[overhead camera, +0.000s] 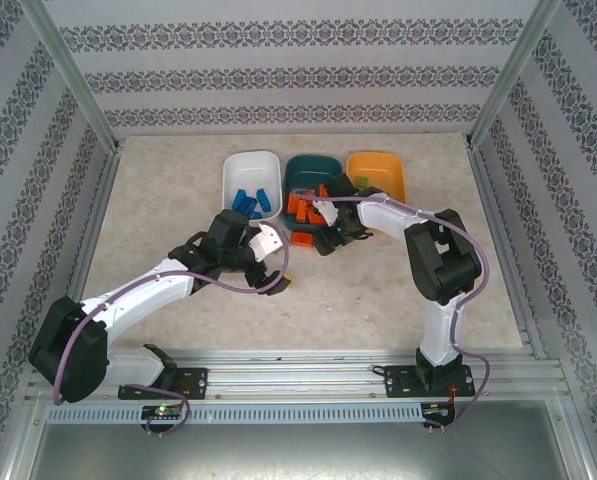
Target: Sort the legos into containers by color
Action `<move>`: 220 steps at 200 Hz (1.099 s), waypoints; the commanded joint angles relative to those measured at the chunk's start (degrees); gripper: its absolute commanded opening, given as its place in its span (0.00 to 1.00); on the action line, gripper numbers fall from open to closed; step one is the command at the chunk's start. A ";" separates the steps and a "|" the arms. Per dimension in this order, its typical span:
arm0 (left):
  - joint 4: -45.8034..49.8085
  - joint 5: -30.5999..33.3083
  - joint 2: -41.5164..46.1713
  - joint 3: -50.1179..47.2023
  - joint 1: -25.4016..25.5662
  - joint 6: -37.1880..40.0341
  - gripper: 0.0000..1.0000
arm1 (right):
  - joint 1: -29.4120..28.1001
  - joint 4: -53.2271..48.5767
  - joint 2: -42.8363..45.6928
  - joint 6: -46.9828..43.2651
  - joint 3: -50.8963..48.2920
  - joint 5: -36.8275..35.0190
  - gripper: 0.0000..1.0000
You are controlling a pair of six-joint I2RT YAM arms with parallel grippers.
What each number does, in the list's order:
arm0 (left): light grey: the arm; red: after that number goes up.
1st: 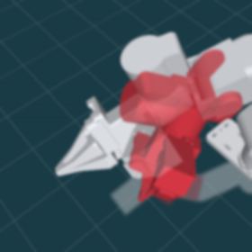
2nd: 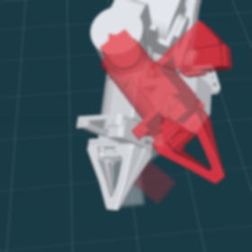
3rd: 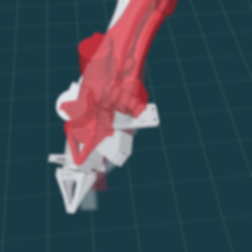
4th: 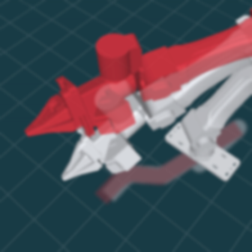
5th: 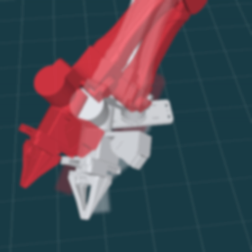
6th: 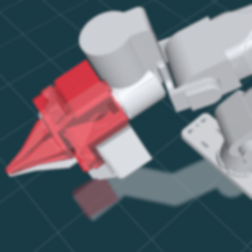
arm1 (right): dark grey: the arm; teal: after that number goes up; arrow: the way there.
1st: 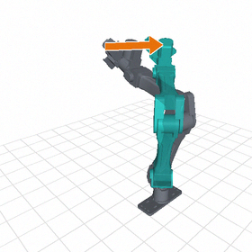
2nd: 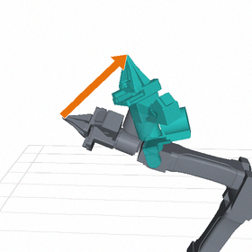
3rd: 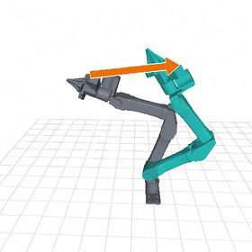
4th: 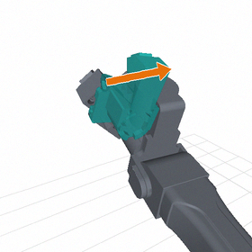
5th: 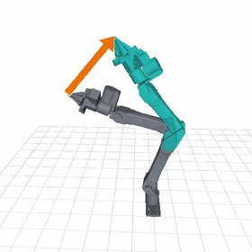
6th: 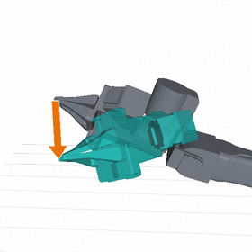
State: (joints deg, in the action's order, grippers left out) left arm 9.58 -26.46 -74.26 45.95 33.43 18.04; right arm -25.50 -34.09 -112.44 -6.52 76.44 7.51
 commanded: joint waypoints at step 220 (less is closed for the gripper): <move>-2.20 -1.08 1.09 -0.36 0.94 1.11 1.00 | -0.25 12.46 22.45 16.19 -20.33 10.01 0.34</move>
State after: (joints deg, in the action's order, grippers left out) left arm 9.56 -26.50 -74.26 45.95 33.43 18.04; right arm -25.65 -27.42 -95.61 3.36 59.81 12.99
